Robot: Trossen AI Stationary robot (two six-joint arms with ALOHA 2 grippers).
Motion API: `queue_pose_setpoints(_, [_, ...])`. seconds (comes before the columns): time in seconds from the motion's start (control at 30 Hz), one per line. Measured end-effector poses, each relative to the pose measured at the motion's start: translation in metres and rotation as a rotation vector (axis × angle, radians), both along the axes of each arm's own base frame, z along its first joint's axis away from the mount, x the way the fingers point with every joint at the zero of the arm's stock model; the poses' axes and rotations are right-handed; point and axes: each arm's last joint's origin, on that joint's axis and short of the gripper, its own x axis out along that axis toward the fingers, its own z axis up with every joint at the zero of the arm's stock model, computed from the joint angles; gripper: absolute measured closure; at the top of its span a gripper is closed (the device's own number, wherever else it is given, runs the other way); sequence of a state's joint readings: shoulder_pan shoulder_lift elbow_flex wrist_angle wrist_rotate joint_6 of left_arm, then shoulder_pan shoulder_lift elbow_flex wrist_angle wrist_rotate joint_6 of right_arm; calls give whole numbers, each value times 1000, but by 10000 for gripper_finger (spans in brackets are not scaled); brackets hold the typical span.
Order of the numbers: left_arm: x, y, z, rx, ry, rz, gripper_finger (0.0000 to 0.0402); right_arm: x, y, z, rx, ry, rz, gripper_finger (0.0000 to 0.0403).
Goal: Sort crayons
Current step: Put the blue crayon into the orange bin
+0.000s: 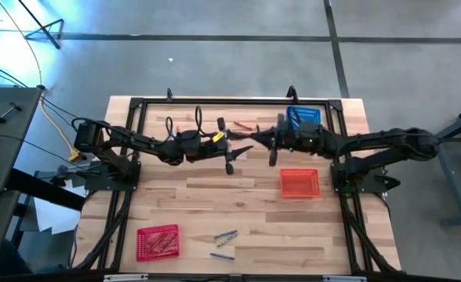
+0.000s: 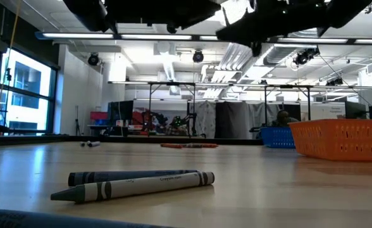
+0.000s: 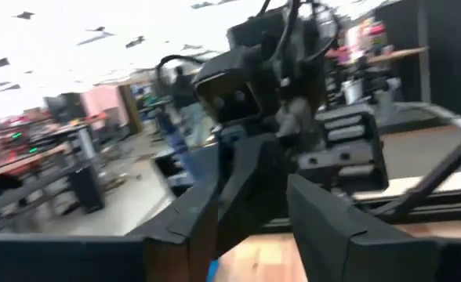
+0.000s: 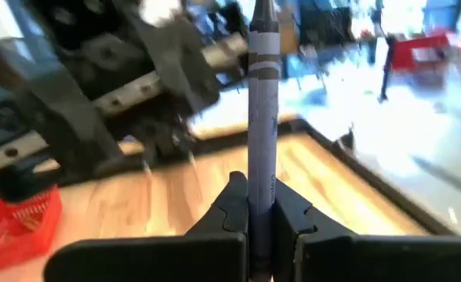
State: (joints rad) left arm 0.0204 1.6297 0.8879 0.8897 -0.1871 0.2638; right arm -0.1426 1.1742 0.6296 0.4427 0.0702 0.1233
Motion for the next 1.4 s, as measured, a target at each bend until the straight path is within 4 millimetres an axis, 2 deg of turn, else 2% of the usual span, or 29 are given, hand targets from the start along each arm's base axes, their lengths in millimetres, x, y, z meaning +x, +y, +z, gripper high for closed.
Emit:
queue_pose_setpoints(0.13, [1, 2, -11, -40, 102, 61, 243, -18, -1, -9, 184, 174, -46, 400])
queue_pose_setpoints(0.33, [-1, 2, -31, -110, 299, 70, 242, -45, 28, -29, 546, 447, -127, 400])
queue_pose_setpoints(0.5, [-2, 2, -36, -151, 343, 75, 244, -61, 54, -38, 660, 568, -223, 400])
queue_pose_setpoints(0.67, [-2, 2, -37, -159, 346, 76, 245, -77, 66, -53, 760, 728, -364, 399])
queue_pose_setpoints(0.97, [-3, 1, -40, -184, 371, 74, 245, -81, 81, -63, 856, 883, -357, 399])
queue_pose_setpoints(1.27, [-3, 1, -40, -184, 378, 73, 245, -77, 85, -82, 844, 1037, -416, 398])
queue_pose_setpoints(1.4, [-3, 1, -40, -183, 378, 73, 245, -74, 87, -88, 842, 1081, -419, 385])
